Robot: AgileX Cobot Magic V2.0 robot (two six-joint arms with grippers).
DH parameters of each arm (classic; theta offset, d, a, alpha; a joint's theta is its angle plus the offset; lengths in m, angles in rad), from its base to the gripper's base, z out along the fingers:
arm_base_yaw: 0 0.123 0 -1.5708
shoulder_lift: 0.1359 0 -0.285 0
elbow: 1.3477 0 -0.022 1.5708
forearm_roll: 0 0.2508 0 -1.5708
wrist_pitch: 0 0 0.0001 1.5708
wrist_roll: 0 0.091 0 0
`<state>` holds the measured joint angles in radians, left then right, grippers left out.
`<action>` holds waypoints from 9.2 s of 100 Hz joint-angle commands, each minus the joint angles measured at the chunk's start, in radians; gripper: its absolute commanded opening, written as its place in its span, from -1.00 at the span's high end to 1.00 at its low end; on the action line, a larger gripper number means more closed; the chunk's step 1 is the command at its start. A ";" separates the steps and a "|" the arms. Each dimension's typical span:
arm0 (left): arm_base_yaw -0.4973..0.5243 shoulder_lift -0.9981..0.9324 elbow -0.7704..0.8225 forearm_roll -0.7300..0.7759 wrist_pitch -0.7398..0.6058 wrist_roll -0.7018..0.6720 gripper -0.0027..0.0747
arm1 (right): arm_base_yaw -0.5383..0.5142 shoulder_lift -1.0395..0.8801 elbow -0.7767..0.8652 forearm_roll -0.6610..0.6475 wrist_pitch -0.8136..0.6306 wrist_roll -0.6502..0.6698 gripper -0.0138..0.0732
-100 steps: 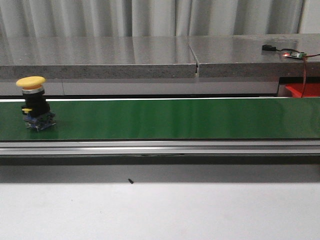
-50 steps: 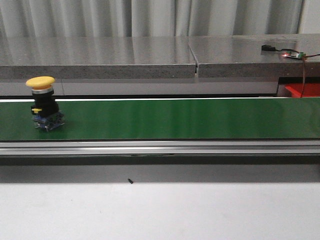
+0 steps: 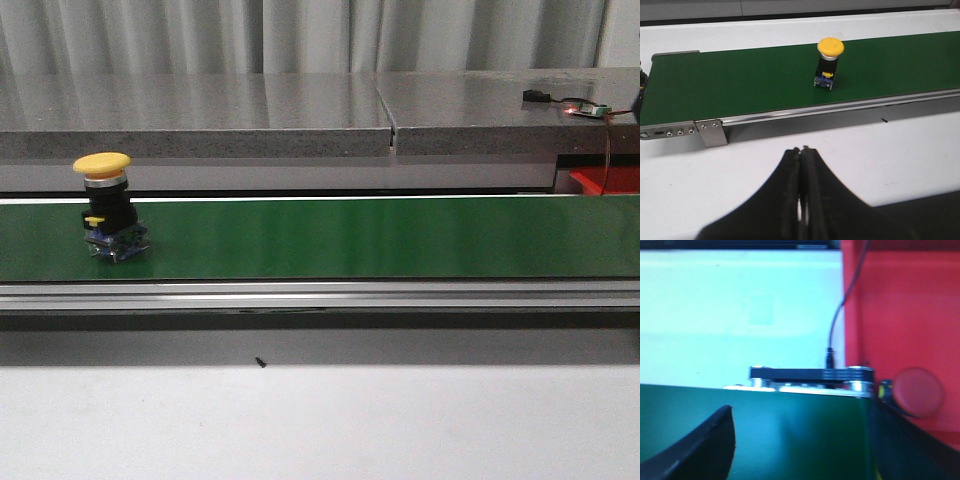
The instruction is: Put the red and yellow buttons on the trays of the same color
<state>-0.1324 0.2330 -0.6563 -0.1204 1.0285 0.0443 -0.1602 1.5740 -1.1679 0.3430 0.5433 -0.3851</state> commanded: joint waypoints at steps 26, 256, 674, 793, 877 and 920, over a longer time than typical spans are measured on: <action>-0.007 0.011 -0.023 -0.013 -0.063 -0.005 0.98 | 0.294 -0.062 -0.022 0.014 0.000 -0.024 -0.58; -0.007 0.011 -0.023 -0.013 -0.063 -0.005 0.98 | 0.757 0.195 -0.265 0.132 -0.120 -0.110 0.22; -0.007 0.011 -0.022 -0.013 -0.087 -0.005 0.98 | 0.160 -0.879 0.555 0.201 -0.204 -0.159 0.83; 0.027 0.484 -0.119 0.260 -0.319 -0.309 0.98 | 0.160 -0.902 0.566 0.201 -0.192 -0.159 0.84; 0.785 0.889 -0.254 -0.139 -0.373 0.078 0.94 | 0.160 -0.902 0.566 0.201 -0.192 -0.159 0.84; 0.851 1.211 -0.557 -0.125 -0.098 0.100 -0.57 | 0.160 -0.901 0.566 0.201 -0.192 -0.159 0.84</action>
<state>0.7148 1.3857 -1.0891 -0.2345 0.8582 0.1225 0.0000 0.6774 -0.5771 0.5248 0.4073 -0.5363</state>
